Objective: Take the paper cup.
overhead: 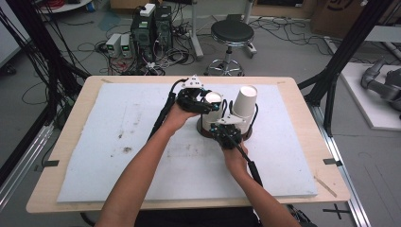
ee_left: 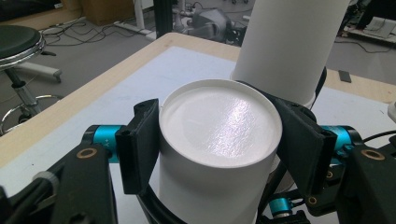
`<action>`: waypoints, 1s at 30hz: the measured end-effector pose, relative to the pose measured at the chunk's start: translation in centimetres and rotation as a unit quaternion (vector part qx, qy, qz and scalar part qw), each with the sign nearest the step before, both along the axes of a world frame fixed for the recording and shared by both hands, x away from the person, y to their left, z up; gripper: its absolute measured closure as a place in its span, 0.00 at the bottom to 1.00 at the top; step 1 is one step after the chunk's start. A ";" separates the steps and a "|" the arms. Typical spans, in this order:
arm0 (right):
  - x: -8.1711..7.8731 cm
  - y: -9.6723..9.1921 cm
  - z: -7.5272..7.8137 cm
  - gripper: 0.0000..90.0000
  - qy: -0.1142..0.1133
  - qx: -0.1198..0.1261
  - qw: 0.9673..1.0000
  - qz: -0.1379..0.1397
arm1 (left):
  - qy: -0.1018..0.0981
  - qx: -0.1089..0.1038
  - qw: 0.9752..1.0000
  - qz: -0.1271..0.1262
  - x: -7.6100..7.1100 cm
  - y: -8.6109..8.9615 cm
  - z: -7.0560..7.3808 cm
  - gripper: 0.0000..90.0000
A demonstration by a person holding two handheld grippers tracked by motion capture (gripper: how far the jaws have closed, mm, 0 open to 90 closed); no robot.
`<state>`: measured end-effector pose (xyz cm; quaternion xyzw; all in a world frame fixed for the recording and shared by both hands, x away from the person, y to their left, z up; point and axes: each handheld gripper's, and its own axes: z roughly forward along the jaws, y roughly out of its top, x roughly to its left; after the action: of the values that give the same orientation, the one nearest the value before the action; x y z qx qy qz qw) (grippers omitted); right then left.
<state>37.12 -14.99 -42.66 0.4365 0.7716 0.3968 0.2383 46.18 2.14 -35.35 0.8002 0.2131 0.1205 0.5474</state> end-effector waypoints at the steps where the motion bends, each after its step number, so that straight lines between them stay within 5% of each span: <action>1: 0.0 0.0 0.0 1.00 0.001 0.001 1.000 0.000 | -0.001 0.001 1.000 0.000 0.0 0.0 0.0 0.38; 6: 0.0 -0.1 0.0 1.00 0.002 0.001 1.000 0.000 | -0.006 -0.014 1.000 0.001 -0.1 0.2 0.3 0.39; 8: 0.1 -0.1 0.0 1.00 0.004 0.003 1.000 -0.001 | -0.008 -0.036 0.999 0.003 0.0 0.5 1.1 0.39; 22: 0.0 -0.1 -0.1 1.00 0.000 -0.004 1.000 0.002 | -0.023 -0.077 0.997 0.020 -0.6 1.8 4.2 0.39; 30: 0.0 -0.1 -0.1 0.99 -0.001 -0.007 1.000 0.003 | -0.036 -0.126 0.990 0.051 -2.4 5.5 7.3 0.39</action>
<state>37.11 -15.04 -42.74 0.4318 0.7758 0.3922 0.2407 43.77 7.60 -28.05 0.7081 0.2476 0.1492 0.6442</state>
